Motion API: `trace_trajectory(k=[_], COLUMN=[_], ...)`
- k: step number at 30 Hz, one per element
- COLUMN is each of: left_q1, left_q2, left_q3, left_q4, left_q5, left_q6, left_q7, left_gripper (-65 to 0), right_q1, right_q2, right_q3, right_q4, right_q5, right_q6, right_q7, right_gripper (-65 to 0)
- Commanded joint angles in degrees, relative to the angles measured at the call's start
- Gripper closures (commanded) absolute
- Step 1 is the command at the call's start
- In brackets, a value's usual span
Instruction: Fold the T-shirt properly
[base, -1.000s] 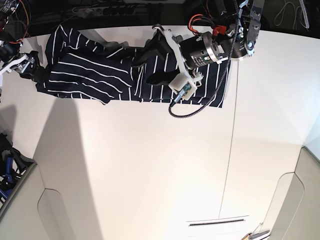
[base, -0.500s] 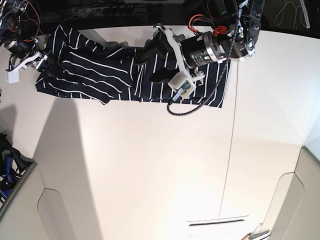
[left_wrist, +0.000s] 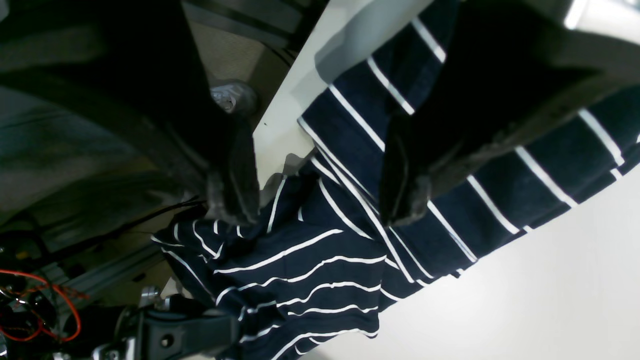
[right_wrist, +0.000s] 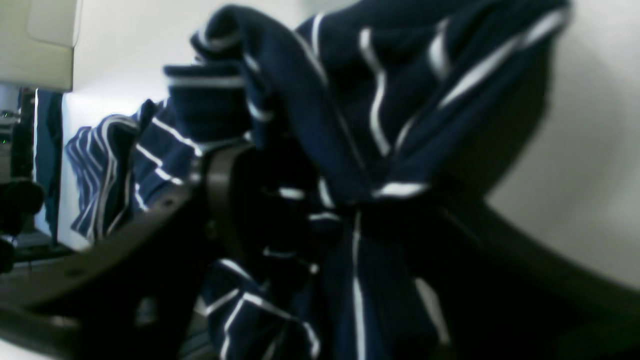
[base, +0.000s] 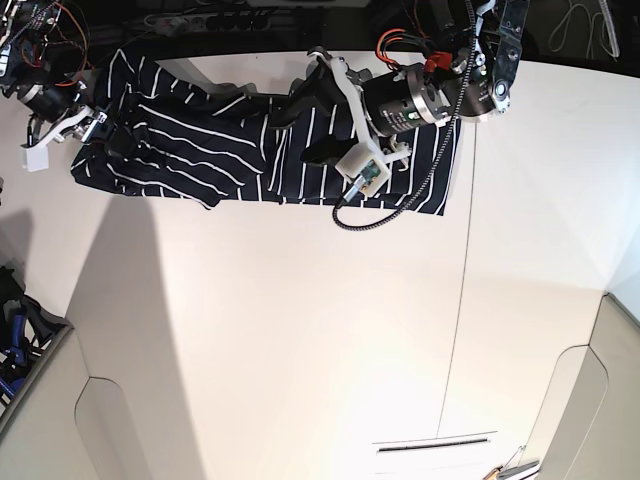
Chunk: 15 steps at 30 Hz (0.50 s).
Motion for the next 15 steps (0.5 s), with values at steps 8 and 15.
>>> trace_trajectory(k=[8, 15], left_q1=[-0.31, -0.31], left_q2=[0.0, 0.0], left_q3=[-0.02, -2.1], left_q4=[1.01, 1.03], left_q5=[-1.18, -1.25], left_q6=[-0.39, -0.42], left_q7=[-0.61, 1.27], left_gripper=[-40.6, -40.5], right_q1=[0.0, 1.16], right_q2=[0.81, 1.55], right_q3=[-1.05, 1.68], right_q4=[0.46, 1.22], right_q5=[-2.97, -2.97], right_q6=[0.15, 0.13], right_q7=[1.88, 1.92], right_gripper=[0.0, 0.0])
